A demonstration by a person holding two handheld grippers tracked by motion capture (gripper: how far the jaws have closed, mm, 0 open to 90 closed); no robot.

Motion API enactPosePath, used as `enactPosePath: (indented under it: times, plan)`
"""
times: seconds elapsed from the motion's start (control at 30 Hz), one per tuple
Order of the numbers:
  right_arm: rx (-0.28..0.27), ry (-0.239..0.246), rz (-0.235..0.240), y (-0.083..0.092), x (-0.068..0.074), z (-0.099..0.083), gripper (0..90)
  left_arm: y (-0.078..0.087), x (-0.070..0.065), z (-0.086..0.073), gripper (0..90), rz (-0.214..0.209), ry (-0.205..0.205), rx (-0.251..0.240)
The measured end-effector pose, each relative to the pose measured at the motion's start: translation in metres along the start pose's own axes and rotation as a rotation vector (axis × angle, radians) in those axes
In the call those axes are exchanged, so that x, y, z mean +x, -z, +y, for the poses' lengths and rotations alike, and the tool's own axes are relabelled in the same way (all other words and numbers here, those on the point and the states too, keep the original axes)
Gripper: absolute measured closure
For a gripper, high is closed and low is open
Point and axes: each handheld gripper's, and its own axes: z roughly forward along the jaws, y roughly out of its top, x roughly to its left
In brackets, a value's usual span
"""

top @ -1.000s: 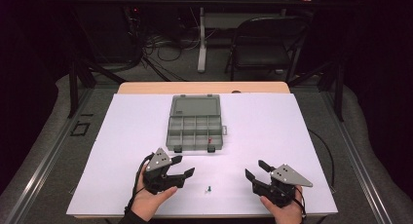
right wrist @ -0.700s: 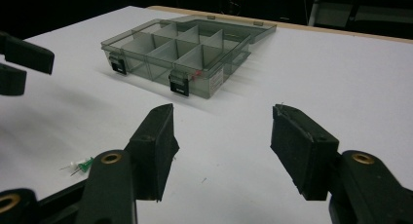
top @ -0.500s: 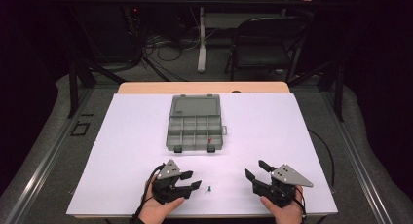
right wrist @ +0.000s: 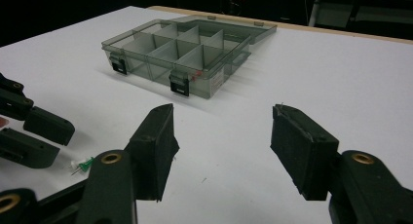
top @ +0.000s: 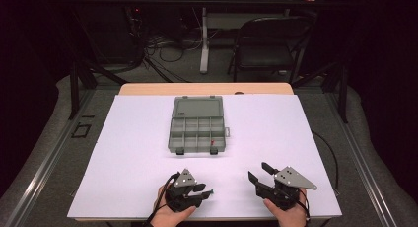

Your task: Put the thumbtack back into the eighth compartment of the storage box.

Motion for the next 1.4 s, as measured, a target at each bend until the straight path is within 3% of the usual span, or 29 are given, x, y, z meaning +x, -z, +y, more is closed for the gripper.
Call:
enactPosePath:
  times: [0.77,1.4]
  plan:
    - [0.001,0.002,0.005,0.0,0.0,0.0,41.0,-0.012,0.0,-0.001,82.1,0.023,-0.015,0.034]
    - [0.001,0.003,0.007,0.0,0.0,0.0,41.1,-0.012,0.002,-0.002,83.0,0.01,0.017,0.026]
